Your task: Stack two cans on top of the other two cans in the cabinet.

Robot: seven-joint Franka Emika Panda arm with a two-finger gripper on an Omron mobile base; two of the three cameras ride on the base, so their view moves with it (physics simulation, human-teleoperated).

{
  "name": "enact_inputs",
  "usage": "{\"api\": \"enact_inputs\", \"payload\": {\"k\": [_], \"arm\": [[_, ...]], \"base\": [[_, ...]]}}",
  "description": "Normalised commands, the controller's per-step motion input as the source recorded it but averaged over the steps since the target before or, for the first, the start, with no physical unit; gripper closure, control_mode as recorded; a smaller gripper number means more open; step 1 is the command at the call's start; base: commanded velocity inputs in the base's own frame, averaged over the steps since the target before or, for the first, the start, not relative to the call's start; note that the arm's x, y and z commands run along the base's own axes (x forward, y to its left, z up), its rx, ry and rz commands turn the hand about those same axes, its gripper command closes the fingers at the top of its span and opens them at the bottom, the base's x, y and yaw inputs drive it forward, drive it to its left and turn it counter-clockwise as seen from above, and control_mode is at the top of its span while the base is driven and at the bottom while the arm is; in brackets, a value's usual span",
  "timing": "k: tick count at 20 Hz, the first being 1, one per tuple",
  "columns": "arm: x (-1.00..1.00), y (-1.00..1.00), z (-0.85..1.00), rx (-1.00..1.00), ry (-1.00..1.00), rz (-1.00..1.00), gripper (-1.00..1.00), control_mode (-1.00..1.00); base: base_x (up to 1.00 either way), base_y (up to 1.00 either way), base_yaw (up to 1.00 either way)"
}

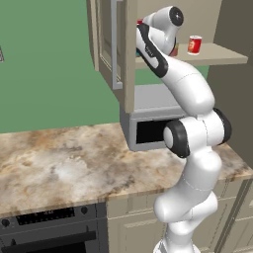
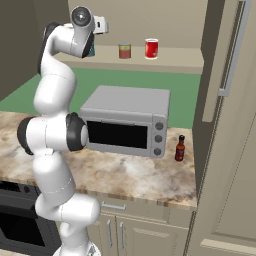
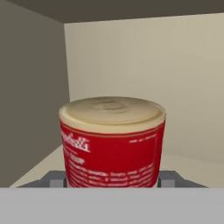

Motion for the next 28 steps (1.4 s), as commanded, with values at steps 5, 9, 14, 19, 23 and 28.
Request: {"api": "enact_inputs", "payload": {"k": [5, 9, 14, 19, 23, 28], "arm": [[0.01, 0.0, -0.22, 0.0, 0.0, 0.0, 1.0, -1.0], [0.06, 0.0, -0.21, 0.0, 0.0, 0.0, 1.0, -1.0], [0.04, 0.0, -0.23, 0.0, 0.0, 0.0, -1.0, -1.0], [0.07, 0.0, -0.1, 0.0, 0.0, 0.0, -1.0, -1.0], [0.06, 0.0, -0.08, 0.0, 0.0, 0.0, -1.0, -1.0], [0.06, 0.0, -0.02, 0.0, 0.0, 0.0, -1.0, -1.0]], "base": [[0.0, 0.0, 0.0], [0.0, 0.0, 0.0], [0.0, 0.0, 0.0], [0.0, 0.0, 0.0], [0.0, 0.0, 0.0], [0.0, 0.0, 0.0]]}}
